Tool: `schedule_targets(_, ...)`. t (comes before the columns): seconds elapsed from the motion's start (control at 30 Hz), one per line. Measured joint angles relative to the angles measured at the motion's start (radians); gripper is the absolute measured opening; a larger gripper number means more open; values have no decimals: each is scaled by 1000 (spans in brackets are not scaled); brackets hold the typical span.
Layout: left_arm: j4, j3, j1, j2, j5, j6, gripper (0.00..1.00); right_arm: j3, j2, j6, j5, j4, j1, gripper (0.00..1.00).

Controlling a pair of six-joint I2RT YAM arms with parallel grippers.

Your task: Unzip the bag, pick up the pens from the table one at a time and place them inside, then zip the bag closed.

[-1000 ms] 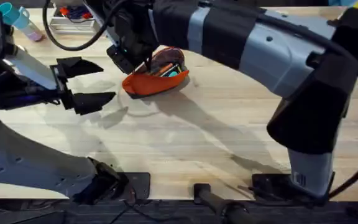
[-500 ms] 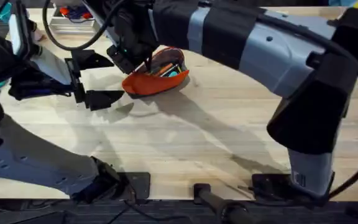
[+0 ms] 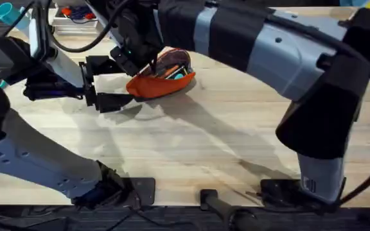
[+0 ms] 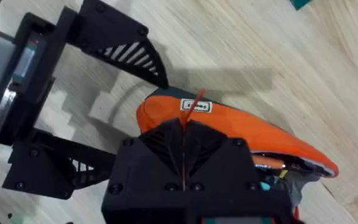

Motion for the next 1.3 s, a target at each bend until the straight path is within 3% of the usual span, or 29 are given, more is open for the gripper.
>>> schedule_targets(0.27,0,0,0,0,0,0,811,0,0,0,0,0,0,30)
schedule_targets(0.7,0,0,0,0,-8,0,802,0,0,0,0,0,0,30)
schedule_targets(0.9,0,0,-12,0,-9,0,679,0,0,0,0,0,0,30)
schedule_targets(0.97,4,0,-26,0,-12,0,611,0,0,0,0,0,0,30)
schedule_targets(1.1,26,0,-57,0,-27,-10,353,0,0,0,0,0,0,30)
schedule_targets(1.2,37,0,-63,0,-28,-17,96,0,0,0,-1,-6,0,30)
schedule_targets(1.3,37,0,-63,0,-28,-21,46,0,0,0,-1,-5,0,30)
